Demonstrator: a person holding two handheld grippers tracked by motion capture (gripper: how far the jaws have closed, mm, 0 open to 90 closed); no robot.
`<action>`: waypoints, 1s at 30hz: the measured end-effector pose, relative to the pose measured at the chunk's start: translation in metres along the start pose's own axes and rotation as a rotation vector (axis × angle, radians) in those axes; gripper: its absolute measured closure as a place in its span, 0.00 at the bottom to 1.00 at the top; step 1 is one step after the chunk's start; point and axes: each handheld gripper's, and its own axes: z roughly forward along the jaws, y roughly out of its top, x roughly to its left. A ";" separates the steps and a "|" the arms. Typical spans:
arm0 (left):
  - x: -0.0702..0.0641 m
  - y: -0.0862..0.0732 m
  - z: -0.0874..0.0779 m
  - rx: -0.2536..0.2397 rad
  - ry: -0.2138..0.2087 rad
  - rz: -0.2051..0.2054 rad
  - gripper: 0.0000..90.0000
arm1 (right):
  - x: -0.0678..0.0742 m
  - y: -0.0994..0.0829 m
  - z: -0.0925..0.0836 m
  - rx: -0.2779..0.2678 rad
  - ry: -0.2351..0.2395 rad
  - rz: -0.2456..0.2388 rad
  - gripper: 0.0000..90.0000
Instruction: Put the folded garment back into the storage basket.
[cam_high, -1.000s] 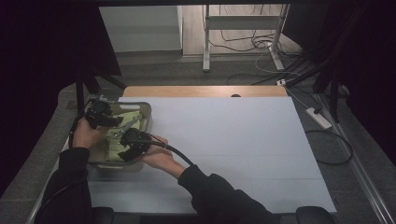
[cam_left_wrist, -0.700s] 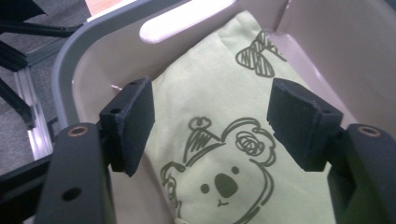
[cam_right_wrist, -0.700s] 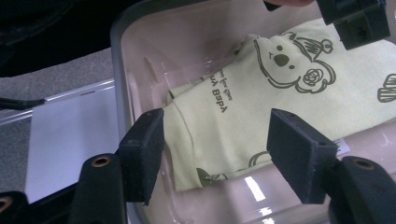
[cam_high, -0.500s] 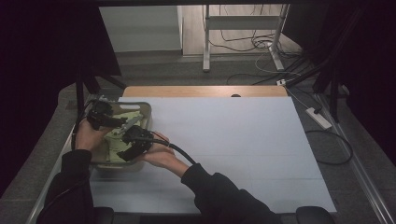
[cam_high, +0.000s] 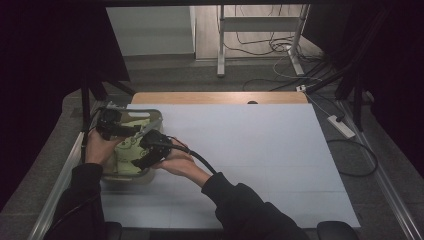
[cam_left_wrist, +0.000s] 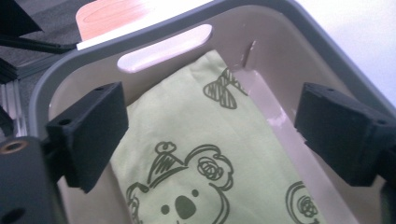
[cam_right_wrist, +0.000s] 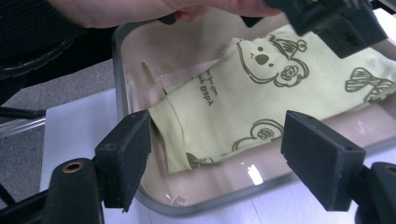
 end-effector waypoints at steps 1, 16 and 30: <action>0.000 0.000 0.000 -0.003 -0.007 -0.002 0.09 | -0.001 -0.001 -0.001 -0.002 0.001 0.003 0.26; -0.009 -0.008 -0.010 -0.044 -0.020 -0.004 0.00 | -0.012 -0.009 -0.019 0.010 0.022 0.033 0.16; -0.022 -0.015 -0.017 -0.079 -0.046 0.029 0.00 | -0.024 -0.022 -0.038 0.018 -0.004 0.040 0.09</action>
